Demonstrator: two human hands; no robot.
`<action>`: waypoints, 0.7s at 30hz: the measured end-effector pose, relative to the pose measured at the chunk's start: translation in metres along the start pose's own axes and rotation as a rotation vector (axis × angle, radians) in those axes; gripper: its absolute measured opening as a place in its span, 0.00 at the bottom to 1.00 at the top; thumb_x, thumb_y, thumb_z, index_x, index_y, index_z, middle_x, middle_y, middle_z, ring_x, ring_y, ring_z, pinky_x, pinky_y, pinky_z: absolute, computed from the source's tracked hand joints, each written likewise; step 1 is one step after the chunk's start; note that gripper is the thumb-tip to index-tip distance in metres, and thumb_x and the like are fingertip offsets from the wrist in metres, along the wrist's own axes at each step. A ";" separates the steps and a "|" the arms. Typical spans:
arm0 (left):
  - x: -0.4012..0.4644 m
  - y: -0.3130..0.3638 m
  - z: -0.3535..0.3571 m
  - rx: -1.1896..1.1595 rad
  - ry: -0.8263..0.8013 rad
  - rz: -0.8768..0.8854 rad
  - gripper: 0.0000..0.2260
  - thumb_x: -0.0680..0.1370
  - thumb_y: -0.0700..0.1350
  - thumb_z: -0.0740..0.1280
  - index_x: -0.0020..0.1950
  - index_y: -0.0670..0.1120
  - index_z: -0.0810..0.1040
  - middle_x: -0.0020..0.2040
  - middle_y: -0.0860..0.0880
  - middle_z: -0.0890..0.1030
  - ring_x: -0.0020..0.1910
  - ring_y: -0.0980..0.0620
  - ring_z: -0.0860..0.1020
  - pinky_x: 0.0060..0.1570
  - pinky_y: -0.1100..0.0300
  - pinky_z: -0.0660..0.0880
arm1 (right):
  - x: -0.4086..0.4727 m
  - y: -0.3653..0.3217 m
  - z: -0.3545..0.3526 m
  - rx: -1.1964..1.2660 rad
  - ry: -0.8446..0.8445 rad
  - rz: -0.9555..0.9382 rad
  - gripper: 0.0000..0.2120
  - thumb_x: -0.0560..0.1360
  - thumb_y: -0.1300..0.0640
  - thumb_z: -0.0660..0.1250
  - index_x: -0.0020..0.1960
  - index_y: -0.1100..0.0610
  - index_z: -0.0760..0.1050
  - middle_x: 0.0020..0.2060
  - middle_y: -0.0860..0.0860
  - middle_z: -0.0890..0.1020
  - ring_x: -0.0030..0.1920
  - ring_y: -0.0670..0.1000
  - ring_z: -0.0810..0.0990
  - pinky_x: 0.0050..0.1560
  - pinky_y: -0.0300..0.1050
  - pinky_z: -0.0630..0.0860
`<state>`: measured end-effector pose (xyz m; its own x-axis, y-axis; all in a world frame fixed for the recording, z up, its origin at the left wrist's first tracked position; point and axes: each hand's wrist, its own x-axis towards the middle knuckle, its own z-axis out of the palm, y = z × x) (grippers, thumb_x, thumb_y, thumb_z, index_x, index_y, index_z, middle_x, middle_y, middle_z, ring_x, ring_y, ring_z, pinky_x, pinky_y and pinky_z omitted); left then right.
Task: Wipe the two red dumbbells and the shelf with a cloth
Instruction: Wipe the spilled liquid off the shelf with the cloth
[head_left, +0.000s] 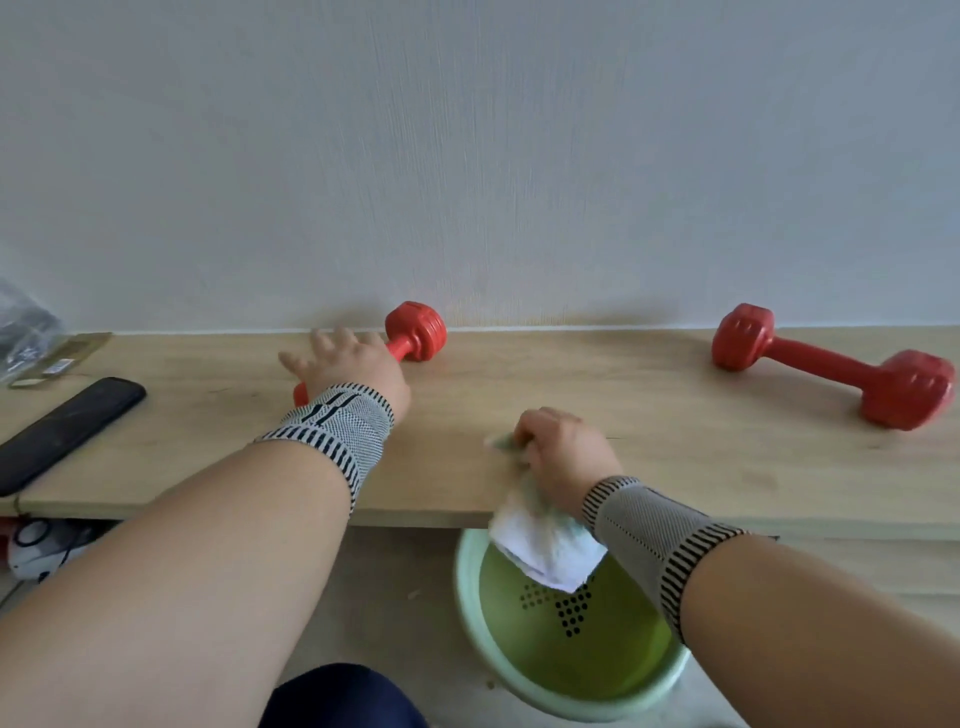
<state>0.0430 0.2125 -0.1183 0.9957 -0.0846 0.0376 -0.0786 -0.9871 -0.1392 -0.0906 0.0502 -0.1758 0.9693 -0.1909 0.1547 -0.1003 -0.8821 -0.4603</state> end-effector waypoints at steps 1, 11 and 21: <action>0.004 -0.004 0.002 -0.030 -0.037 -0.048 0.24 0.74 0.51 0.65 0.69 0.47 0.67 0.59 0.44 0.74 0.64 0.42 0.68 0.62 0.38 0.65 | 0.007 -0.001 -0.004 0.019 0.060 0.058 0.07 0.76 0.60 0.59 0.51 0.53 0.74 0.45 0.50 0.78 0.45 0.53 0.77 0.45 0.45 0.75; 0.002 0.014 0.027 -0.102 0.014 0.050 0.21 0.75 0.49 0.67 0.67 0.49 0.69 0.59 0.49 0.71 0.62 0.46 0.65 0.52 0.49 0.72 | 0.027 0.041 -0.035 -0.119 0.182 0.404 0.16 0.75 0.48 0.59 0.38 0.58 0.76 0.34 0.53 0.80 0.36 0.54 0.78 0.37 0.43 0.76; -0.007 0.112 0.025 -0.236 0.087 0.507 0.27 0.76 0.43 0.65 0.74 0.58 0.65 0.70 0.52 0.67 0.69 0.45 0.61 0.67 0.51 0.67 | 0.011 0.124 -0.092 -0.113 0.346 0.725 0.26 0.74 0.62 0.60 0.71 0.58 0.59 0.70 0.57 0.62 0.54 0.64 0.78 0.52 0.54 0.75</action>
<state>0.0288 0.1060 -0.1587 0.8236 -0.5571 0.1061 -0.5648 -0.8227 0.0639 -0.1129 -0.1007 -0.1508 0.5324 -0.8376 0.1223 -0.7167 -0.5229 -0.4615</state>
